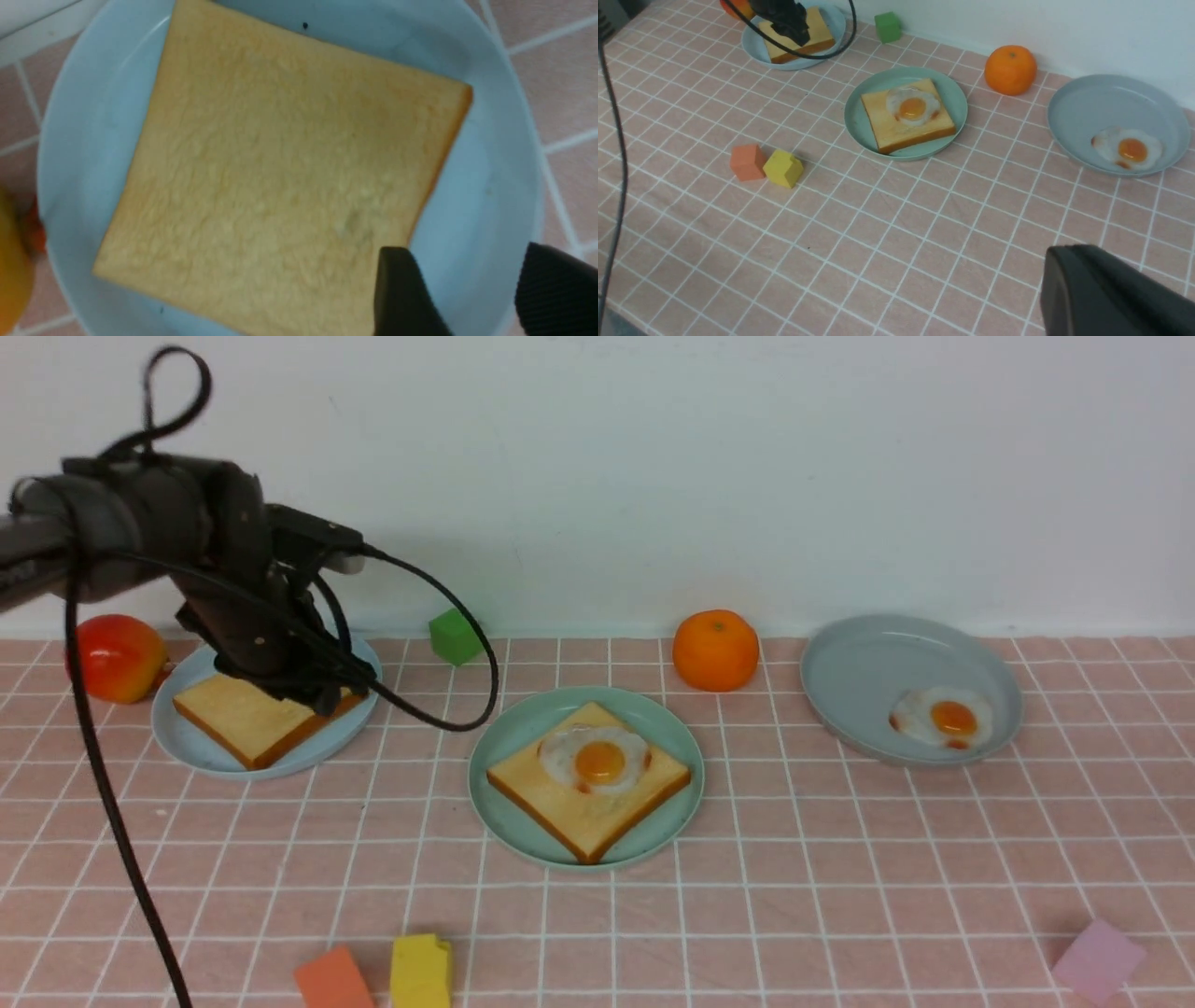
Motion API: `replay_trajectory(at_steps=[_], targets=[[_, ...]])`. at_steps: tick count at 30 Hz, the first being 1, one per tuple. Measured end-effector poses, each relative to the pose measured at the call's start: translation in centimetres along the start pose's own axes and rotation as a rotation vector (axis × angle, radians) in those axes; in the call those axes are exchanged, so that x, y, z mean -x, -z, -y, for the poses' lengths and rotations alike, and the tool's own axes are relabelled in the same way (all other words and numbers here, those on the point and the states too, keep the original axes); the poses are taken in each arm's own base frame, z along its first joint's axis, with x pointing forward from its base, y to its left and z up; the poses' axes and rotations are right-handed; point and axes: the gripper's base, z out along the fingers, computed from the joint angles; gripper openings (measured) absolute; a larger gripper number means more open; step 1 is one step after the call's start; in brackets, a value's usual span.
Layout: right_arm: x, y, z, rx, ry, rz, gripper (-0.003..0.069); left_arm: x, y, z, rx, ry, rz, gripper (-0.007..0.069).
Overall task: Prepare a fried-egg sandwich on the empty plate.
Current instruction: Use the left arm to place a slice of bread on the fried egg in the middle
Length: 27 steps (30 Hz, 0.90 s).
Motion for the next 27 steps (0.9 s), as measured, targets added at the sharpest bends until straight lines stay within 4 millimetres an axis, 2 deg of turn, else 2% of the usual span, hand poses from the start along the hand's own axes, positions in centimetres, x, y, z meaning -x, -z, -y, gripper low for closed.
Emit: replay_trajectory(at_steps=[7,14,19,22,23,24,27], targets=[[0.1,-0.2,0.0,0.011,-0.007,-0.003,0.0003,-0.4,-2.7,-0.3,0.059,-0.082,-0.005,0.0365],[0.2,-0.2,-0.1,0.023,-0.011,0.002,0.0003,-0.5,-3.8,-0.3,0.07,-0.103,0.002,0.0324],[0.2,-0.2,-0.2,0.033,-0.015,0.004,0.0003,-0.4,-3.9,-0.3,0.071,-0.105,0.002,0.0232],[0.2,-0.2,-0.3,0.04,-0.017,0.005,0.0003,-0.4,-3.9,-0.3,0.071,-0.105,-0.001,0.0104],[0.2,-0.2,-0.3,0.04,-0.017,0.005,0.0003,-0.4,-3.9,-0.3,0.071,-0.105,-0.001,0.0104],[0.2,-0.2,-0.3,0.044,-0.019,0.006,0.0003,-0.4,-3.9,-0.3,0.071,-0.107,-0.003,0.0039],[0.2,-0.2,-0.4,0.05,-0.021,0.007,0.0003,-0.4,-3.8,-0.3,0.077,-0.114,-0.009,0.0026]])
